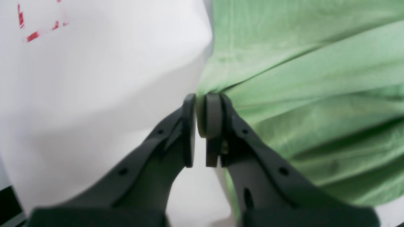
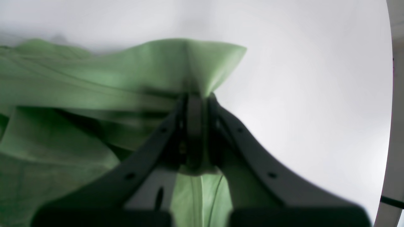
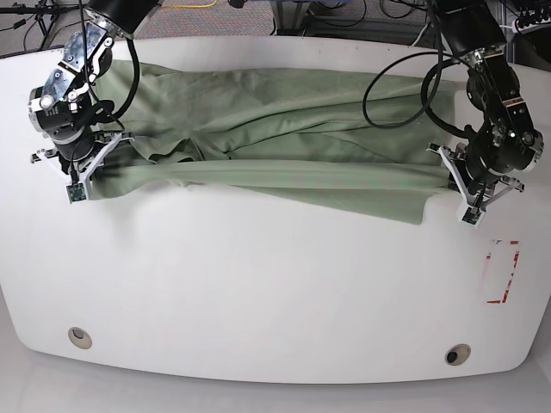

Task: Fold the T-shirt properly
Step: 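Fold the hem over toward the collar with both grippers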

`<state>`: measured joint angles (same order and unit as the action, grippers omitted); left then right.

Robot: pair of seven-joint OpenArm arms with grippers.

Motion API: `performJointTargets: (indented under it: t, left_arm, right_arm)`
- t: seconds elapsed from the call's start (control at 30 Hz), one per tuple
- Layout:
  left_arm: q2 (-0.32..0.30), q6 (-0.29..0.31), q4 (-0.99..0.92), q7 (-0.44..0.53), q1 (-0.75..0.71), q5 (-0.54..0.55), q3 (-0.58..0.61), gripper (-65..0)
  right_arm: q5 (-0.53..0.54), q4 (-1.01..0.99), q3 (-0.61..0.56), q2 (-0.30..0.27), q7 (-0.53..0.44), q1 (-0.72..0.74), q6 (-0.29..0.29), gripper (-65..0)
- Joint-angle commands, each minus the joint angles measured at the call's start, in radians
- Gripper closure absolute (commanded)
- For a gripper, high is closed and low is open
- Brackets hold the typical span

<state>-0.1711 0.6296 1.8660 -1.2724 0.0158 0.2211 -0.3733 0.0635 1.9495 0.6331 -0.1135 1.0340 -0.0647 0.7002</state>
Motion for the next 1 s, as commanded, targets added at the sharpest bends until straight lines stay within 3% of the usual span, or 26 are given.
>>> performJointTargets:
  t: [0.0, 0.17, 0.7, 0.97]
  left_arm:
    - [-0.012, 0.005, 0.076, -0.033, -0.026, 0.002, -0.005, -4.4]
    - [-0.009, 0.069, 0.113, -0.086, -0.069, 0.002, -0.042, -4.4]
    - [-0.041, 0.069, 0.109, -0.102, -0.184, 0.001, -0.082, -4.7]
    - [-0.037, 0.069, 0.108, -0.102, -0.145, -0.001, -0.082, -7.2]
  right_arm:
    - [0.003, 0.021, 0.003, -0.015, -0.014, 0.012, -0.002, -0.8]
    - [0.003, 0.021, 0.003, -0.013, -0.014, 0.006, -0.002, -0.8]
    - [0.003, 0.02, 0.003, 0.005, -0.014, -0.001, -0.002, -0.8]
    - [0.0, 0.02, 0.003, 0.03, -0.014, -0.001, -0.002, -1.4]
